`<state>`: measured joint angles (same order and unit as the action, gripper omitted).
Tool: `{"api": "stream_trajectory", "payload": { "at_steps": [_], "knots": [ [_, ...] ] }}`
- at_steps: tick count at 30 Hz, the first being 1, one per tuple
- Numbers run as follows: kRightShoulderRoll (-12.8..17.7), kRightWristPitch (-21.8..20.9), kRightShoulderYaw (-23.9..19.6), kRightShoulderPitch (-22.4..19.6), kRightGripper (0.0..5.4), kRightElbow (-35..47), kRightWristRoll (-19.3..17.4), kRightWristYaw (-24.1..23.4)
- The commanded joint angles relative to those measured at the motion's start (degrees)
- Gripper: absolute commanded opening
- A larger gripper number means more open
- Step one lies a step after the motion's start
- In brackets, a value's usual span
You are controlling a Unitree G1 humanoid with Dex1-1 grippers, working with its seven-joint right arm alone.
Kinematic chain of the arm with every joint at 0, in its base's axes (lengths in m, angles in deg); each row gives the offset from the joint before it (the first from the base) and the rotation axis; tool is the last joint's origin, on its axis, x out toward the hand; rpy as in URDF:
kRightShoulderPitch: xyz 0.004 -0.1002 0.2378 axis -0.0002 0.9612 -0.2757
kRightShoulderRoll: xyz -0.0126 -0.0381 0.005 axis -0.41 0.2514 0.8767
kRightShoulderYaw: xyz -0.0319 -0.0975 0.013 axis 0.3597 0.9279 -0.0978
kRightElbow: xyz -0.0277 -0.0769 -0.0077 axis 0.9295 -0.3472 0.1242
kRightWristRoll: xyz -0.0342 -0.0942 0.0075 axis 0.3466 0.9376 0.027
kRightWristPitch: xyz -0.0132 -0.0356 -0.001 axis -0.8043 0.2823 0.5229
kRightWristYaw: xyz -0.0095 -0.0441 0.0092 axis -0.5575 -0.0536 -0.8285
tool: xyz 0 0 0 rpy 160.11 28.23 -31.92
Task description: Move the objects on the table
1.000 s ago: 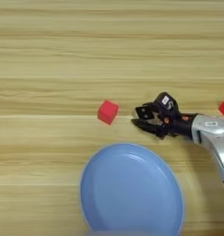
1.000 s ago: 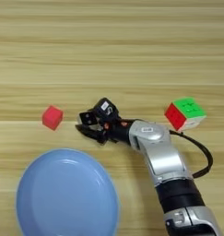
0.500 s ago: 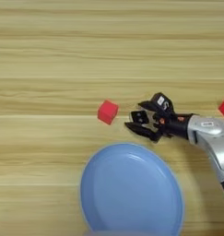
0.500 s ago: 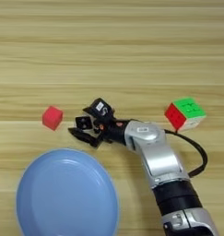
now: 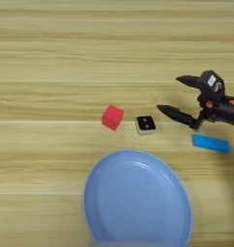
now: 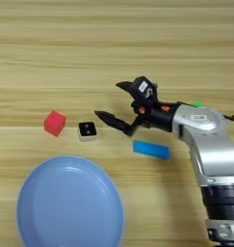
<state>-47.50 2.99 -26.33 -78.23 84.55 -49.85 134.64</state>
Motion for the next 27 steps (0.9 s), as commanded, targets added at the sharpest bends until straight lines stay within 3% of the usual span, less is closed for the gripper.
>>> {"api": "stream_trajectory", "payload": {
  "at_steps": [1, 12, 18, 24, 27],
  "knots": [
    [7.7, -8.3, -3.7, 0.7, 5.33, -4.2, -2.2, 8.1],
    [12.9, -21.3, -2.8, -0.2, 5.33, -22.9, -0.5, 20.1],
    [13.2, -27.4, -1.3, -3.0, 5.33, -32.0, 3.4, 19.4],
    [12.8, -30.0, 0.0, -3.3, 5.33, -35.1, 5.6, 18.8],
    [12.5, -30.6, 0.4, -3.8, 5.01, -36.4, 6.3, 18.1]
  ]
}}
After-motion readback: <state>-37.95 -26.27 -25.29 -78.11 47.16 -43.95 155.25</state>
